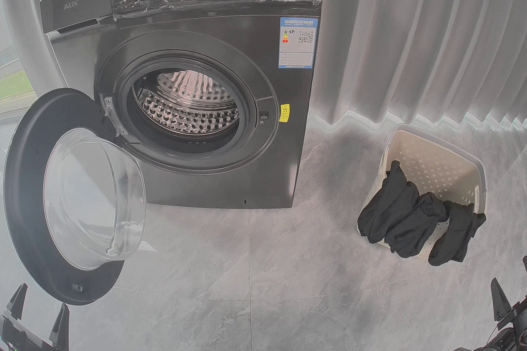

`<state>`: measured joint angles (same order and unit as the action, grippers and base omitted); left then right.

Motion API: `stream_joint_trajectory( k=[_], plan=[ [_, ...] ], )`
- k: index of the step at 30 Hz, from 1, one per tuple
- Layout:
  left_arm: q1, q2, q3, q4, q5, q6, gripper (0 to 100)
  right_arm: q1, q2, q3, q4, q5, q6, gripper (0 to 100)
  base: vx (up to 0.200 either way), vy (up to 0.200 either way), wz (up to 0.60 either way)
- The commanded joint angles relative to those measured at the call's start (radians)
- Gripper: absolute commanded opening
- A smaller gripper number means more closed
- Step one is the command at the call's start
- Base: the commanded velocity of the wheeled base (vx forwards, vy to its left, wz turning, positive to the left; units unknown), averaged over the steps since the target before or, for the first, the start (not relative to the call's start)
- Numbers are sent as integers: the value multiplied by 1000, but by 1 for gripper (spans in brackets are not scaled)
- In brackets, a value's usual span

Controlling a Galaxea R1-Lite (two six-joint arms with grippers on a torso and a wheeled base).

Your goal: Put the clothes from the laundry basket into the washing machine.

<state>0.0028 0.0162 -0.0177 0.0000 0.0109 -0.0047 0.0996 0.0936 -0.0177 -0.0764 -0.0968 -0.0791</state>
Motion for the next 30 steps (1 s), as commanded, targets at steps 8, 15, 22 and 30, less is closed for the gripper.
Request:
stream_joint_trajectory(
  k=[8,15,22,30],
  plan=[
    [0,-12,18,0,0,0,100,0,1,18,0,0,-1,100,175,0,0],
    [0,-12,18,0,0,3,100,0,1,18,0,0,-1,100,0,0,0],
    [0,-12,18,0,0,3,100,0,1,18,0,0,-1,100,0,0,0],
    [0,-12,18,0,0,3,100,0,1,18,0,0,-1,100,0,-50,0]
  ],
)
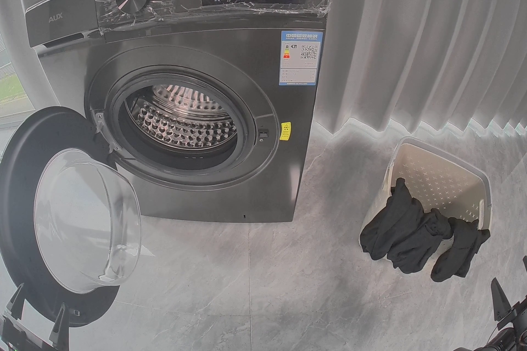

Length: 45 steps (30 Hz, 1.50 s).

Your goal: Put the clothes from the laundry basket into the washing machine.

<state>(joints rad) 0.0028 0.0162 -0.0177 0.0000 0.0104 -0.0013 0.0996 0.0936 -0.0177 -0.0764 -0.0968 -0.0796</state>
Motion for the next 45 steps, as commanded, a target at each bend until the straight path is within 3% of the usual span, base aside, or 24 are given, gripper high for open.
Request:
stream_joint_trajectory(
  k=[1,24,27,29,31,34,37,38,42,45],
  plan=[
    [0,-12,18,0,0,0,100,0,1,18,0,0,0,100,0,-200,0],
    [2,-12,18,2,3,-8,100,0,1,18,0,2,-2,100,0,-26,0],
    [2,-12,18,0,6,-16,100,0,0,18,0,0,4,100,0,0,0],
    [5,-5,-27,-26,-3,-43,100,0,1,18,0,0,4,100,0,0,0],
    [8,36,-185,-26,-13,-63,100,0,1,18,0,0,3,100,0,0,0],
    [-1,166,-320,52,-27,-55,100,0,1,18,0,2,0,100,0,0,0],
    [-4,249,-320,71,-46,-49,100,0,1,18,0,2,4,100,0,0,0],
    [-14,347,-314,63,-86,-45,100,0,1,18,0,2,4,100,0,0,0],
    [-18,512,-341,49,-148,-46,100,0,1,18,0,2,1,100,0,0,0],
    [-15,633,-361,46,-159,-59,100,0,1,18,0,3,0,100,0,0,0]
  ],
)
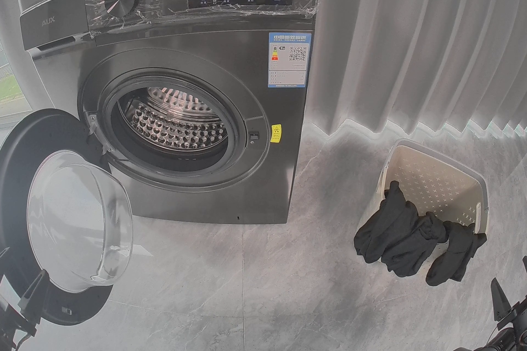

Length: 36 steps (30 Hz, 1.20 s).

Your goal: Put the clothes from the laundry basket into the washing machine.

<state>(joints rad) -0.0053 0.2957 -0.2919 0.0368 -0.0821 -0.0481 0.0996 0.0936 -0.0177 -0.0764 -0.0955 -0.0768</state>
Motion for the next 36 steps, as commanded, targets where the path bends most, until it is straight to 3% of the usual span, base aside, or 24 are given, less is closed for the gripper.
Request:
stream_joint_trajectory(
  k=[1,6,10,14,22,27,32,33,36],
  plan=[
    [1,414,-95,8,-64,-16,100,0,1,18,0,2,0,100,0,0,0],
    [15,516,-122,-12,-36,-21,100,0,1,18,-2,2,2,100,0,0,0],
    [67,603,-156,-18,5,-19,100,0,1,18,0,2,-1,100,0,0,0],
    [146,692,-156,-78,-2,-13,100,0,1,18,0,2,0,100,0,0,0],
    [179,855,-144,-189,1,-7,100,0,1,18,0,2,2,100,0,0,0],
    [298,890,-135,-236,-27,34,100,0,1,18,0,2,2,100,0,0,0],
    [274,861,-108,-256,-99,43,100,0,1,18,-2,2,2,100,0,0,0],
    [200,809,-87,-259,-168,39,100,0,1,18,-2,2,2,100,0,0,0],
    [88,730,-61,-256,-200,1,100,0,1,18,-2,2,2,100,0,0,0]
  ],
)
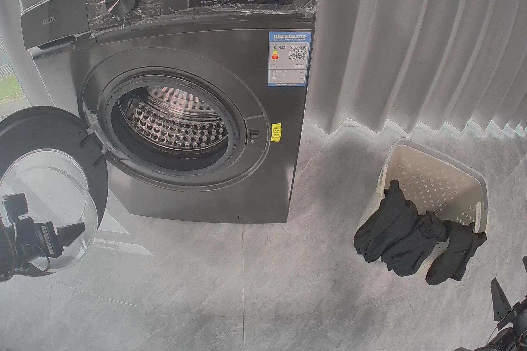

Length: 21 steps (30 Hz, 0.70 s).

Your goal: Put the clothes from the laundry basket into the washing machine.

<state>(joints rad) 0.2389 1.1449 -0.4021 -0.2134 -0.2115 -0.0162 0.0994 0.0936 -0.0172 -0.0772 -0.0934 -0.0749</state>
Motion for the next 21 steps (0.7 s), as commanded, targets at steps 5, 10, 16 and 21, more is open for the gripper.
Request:
stream_joint_trajectory(
  k=[5,10,16,21],
  plan=[
    [-296,-235,86,-3,-72,-105,100,0,1,17,-1,0,0,100,0,0,0],
    [-362,-402,147,5,-131,-111,100,0,1,17,-1,0,0,100,0,0,0],
    [-366,-594,207,28,-132,-108,100,0,1,17,-1,0,1,100,0,0,0],
    [-354,-703,217,72,-83,-105,100,0,1,17,-1,0,1,100,0,0,0]
  ],
)
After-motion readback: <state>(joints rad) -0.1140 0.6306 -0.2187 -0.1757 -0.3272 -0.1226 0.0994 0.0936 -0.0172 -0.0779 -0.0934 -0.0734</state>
